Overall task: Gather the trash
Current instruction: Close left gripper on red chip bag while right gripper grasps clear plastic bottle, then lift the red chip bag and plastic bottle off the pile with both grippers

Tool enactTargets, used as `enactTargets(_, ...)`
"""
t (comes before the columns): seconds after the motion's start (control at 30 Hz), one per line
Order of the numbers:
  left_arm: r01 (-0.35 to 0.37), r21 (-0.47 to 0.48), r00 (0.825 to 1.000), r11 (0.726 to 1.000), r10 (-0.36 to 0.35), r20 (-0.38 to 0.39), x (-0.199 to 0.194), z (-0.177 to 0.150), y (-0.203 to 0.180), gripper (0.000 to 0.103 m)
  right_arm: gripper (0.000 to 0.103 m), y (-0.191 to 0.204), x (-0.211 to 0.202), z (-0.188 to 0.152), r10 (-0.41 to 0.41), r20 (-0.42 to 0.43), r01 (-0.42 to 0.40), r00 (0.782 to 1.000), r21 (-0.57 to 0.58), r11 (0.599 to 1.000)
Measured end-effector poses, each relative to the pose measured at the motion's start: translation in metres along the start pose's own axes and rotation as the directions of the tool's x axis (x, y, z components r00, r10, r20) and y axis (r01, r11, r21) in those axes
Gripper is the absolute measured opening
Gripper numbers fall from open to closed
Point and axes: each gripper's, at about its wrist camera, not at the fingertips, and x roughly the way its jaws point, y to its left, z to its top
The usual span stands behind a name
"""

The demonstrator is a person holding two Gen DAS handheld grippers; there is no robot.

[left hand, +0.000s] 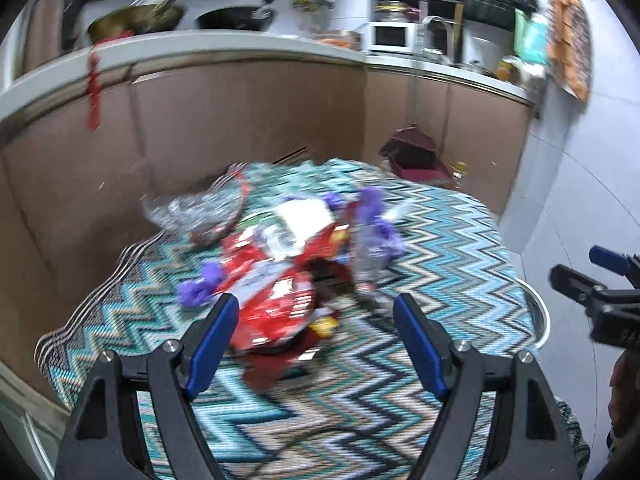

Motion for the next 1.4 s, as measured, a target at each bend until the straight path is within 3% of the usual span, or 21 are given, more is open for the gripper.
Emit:
enactTargets(0.1, 0.002, -0.056, 0.998, 0.998, -0.005, -0.058, 0.010, -0.006, 0.036, 0.078, 0.102, 0.009, 0.016, 0.006, 0.121, -0.036, -0.121, 0.992, 0.008, 0.993)
enactTargets(0.17, 0.042, -0.103, 0.992, 0.994, -0.054, -0.111, 0.015, -0.012, 0.052, 0.078, 0.100, 0.016, 0.030, 0.010, 0.208, -0.063, -0.207, 0.976, 0.021, 0.978)
enactTargets(0.3, 0.089, -0.134, 0.985, 0.987, -0.108, -0.136, 0.024, -0.018, 0.078, 0.078, 0.086, 0.034, 0.070, 0.011, 0.353, -0.157, -0.347, 0.922, 0.069, 0.935)
enactTargets(0.4, 0.145, -0.110, 0.977, 0.983, -0.159, -0.140, 0.030, -0.015, 0.078, 0.078, 0.072, 0.050, 0.097, 0.015, 0.403, -0.220, -0.397, 0.889, 0.071, 0.915)
enactTargets(0.5, 0.172, -0.074, 0.972, 0.982, -0.182, -0.150, 0.044, -0.007, 0.073, 0.078, 0.071, 0.067, 0.122, 0.019, 0.457, -0.258, -0.449, 0.851, 0.096, 0.889)
enactTargets(0.63, 0.192, -0.104, 0.960, 0.976, -0.208, -0.186, 0.067, -0.005, 0.076, 0.078, 0.067, 0.080, 0.145, 0.024, 0.485, -0.293, -0.475, 0.824, 0.110, 0.873)
enactTargets(0.8, 0.197, -0.217, 0.935, 0.956, -0.250, -0.253, 0.093, -0.017, 0.086, 0.078, 0.062, 0.089, 0.169, 0.025, 0.471, -0.340, -0.463, 0.814, 0.108, 0.880)
enactTargets(0.97, 0.213, -0.336, 0.916, 0.917, -0.307, -0.257, 0.114, -0.018, 0.095, 0.078, 0.056, 0.092, 0.181, 0.025, 0.470, -0.360, -0.464, 0.806, 0.111, 0.879)
enactTargets(1.03, 0.223, -0.369, 0.911, 0.902, -0.328, -0.251, 0.119, -0.016, 0.096, 0.078, 0.051, 0.093, 0.182, 0.026, 0.473, -0.358, -0.465, 0.805, 0.114, 0.878)
enactTargets(1.1, 0.223, -0.369, 0.916, 0.902, -0.323, -0.237, 0.118, -0.013, 0.093, 0.077, 0.039, 0.092, 0.182, 0.028, 0.475, -0.355, -0.467, 0.805, 0.114, 0.877)
enactTargets(1.13, 0.230, -0.376, 0.916, 0.898, -0.331, -0.228, 0.118, -0.012, 0.093, 0.071, 0.029, 0.092, 0.186, 0.029, 0.477, -0.355, -0.468, 0.804, 0.118, 0.876)
enactTargets(1.17, 0.234, -0.378, 0.916, 0.896, -0.334, -0.223, 0.118, -0.009, 0.092, 0.055, 0.024, 0.090, 0.186, 0.029, 0.478, -0.353, -0.466, 0.805, 0.124, 0.876)
enactTargets(1.27, 0.257, -0.391, 0.910, 0.884, -0.358, -0.210, 0.119, -0.002, 0.089, 0.029, 0.023, 0.084, 0.181, 0.028, 0.487, -0.332, -0.470, 0.808, 0.138, 0.872)
enactTargets(1.3, 0.262, -0.392, 0.908, 0.882, -0.363, -0.211, 0.119, 0.000, 0.089, 0.025, 0.023, 0.081, 0.177, 0.028, 0.492, -0.322, -0.474, 0.809, 0.139, 0.870)
enactTargets(1.4, 0.261, -0.390, 0.909, 0.883, -0.361, -0.209, 0.118, 0.002, 0.084, 0.024, 0.022, 0.077, 0.162, 0.028, 0.505, -0.296, -0.489, 0.811, 0.132, 0.862)
